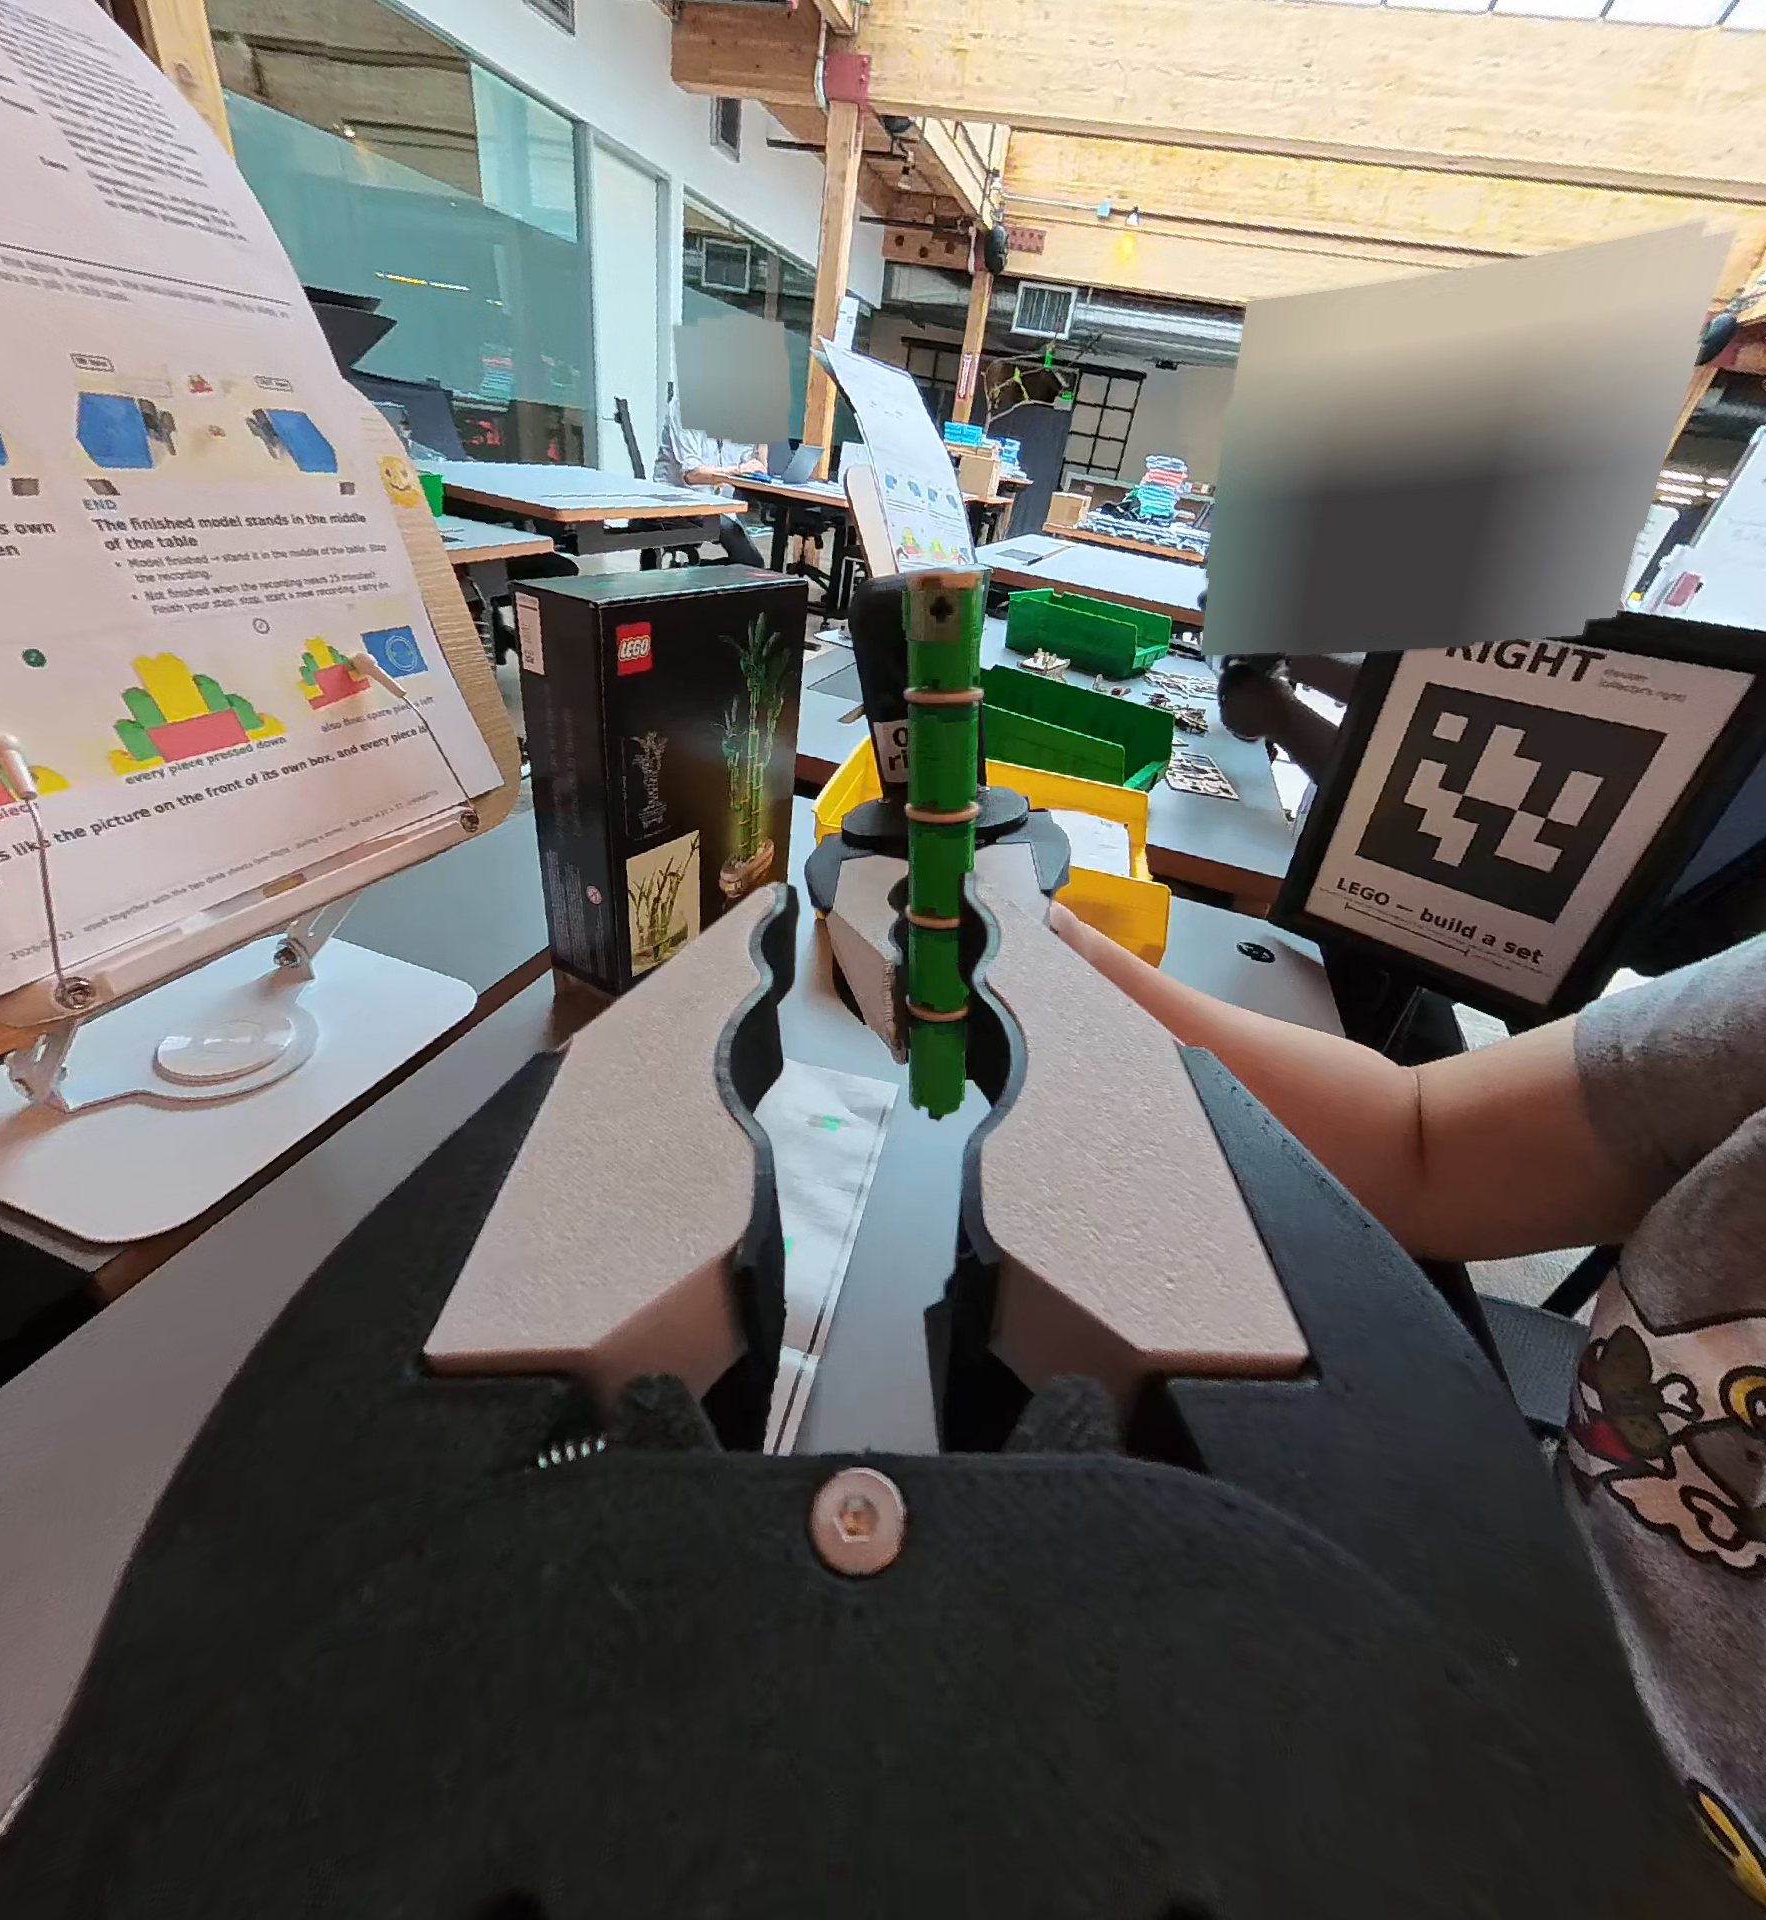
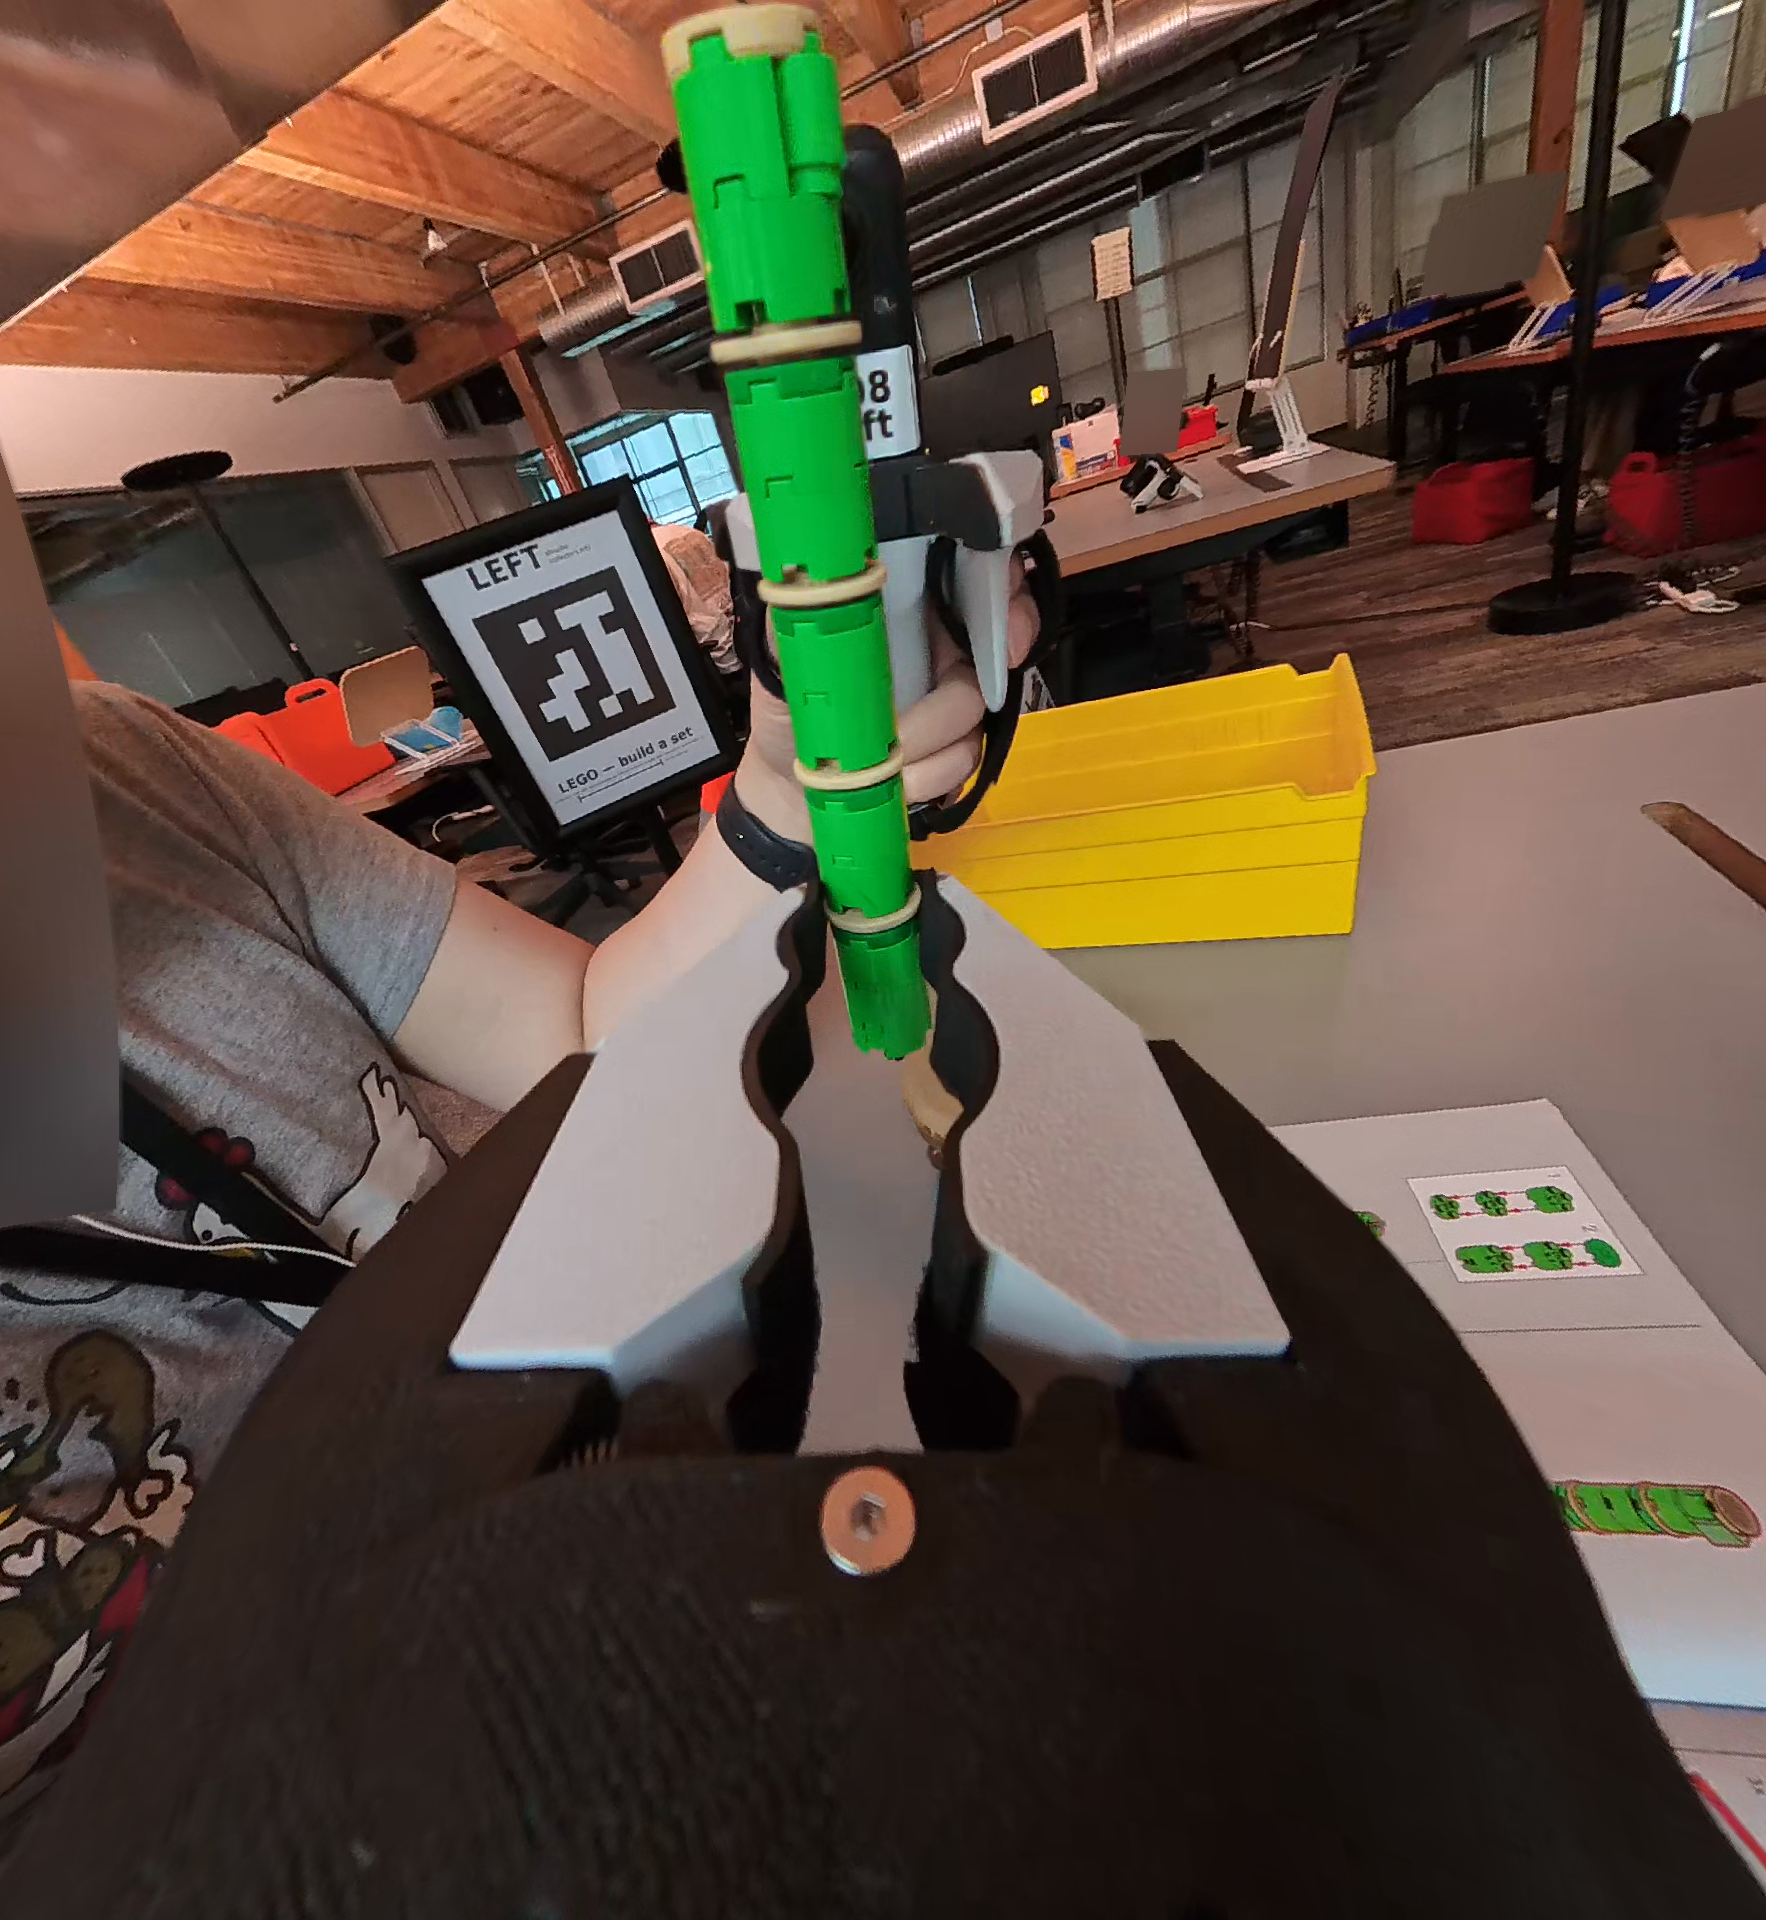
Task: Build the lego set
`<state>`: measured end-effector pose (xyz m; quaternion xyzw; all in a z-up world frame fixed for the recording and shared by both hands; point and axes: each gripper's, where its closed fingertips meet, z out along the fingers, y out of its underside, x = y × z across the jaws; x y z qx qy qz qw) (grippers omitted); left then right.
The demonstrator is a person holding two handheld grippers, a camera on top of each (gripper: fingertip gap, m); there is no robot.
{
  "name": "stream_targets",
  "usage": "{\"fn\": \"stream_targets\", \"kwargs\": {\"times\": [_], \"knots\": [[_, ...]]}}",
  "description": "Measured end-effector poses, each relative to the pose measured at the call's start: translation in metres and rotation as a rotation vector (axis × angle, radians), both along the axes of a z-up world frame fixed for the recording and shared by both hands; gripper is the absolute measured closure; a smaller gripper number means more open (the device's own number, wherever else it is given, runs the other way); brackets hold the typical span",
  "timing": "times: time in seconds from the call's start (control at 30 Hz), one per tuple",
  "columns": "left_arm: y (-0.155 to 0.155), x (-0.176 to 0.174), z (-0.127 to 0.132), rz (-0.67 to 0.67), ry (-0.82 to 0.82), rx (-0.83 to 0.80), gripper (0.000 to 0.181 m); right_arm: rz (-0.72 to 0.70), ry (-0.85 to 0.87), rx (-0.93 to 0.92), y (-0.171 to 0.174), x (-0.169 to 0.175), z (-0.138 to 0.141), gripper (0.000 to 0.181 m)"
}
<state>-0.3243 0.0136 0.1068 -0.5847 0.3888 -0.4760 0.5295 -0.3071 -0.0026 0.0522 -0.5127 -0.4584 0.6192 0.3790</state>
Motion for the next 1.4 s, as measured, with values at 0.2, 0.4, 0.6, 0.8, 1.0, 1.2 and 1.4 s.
{"fn": "stream_targets", "kwargs": {"times": [0.2, 0.4, 0.6, 0.8, 1.0, 1.2, 1.4], "knots": [[-0.015, 0.013, 0.015, -0.122, -0.131, -0.023, 0.135, 0.027, -0.022, 0.002, -0.007, 0.000, 0.002, 0.164], [-0.020, 0.026, 0.005, -0.177, -0.097, -0.052, 0.134, -0.010, -0.053, 0.031, -0.004, -0.001, 0.000, 0.164], [-0.020, 0.027, 0.004, -0.182, -0.102, -0.064, 0.135, -0.001, -0.039, 0.020, -0.005, 0.001, 0.004, 0.164], [-0.017, 0.029, -0.001, -0.162, -0.074, -0.060, 0.136, -0.073, -0.067, 0.033, 0.005, -0.001, 0.001, 0.164], [-0.001, 0.028, -0.003, -0.036, -0.044, -0.020, 0.135, -0.208, -0.115, 0.086, 0.023, -0.009, -0.006, 0.164], [0.025, 0.013, 0.006, 0.208, -0.067, 0.049, 0.134, -0.572, -0.181, 0.183, 0.063, -0.016, -0.012, 0.164], [0.036, 0.006, 0.011, 0.335, -0.093, 0.063, 0.133, -0.939, -0.261, 0.393, 0.078, -0.016, -0.009, 0.164]]}}
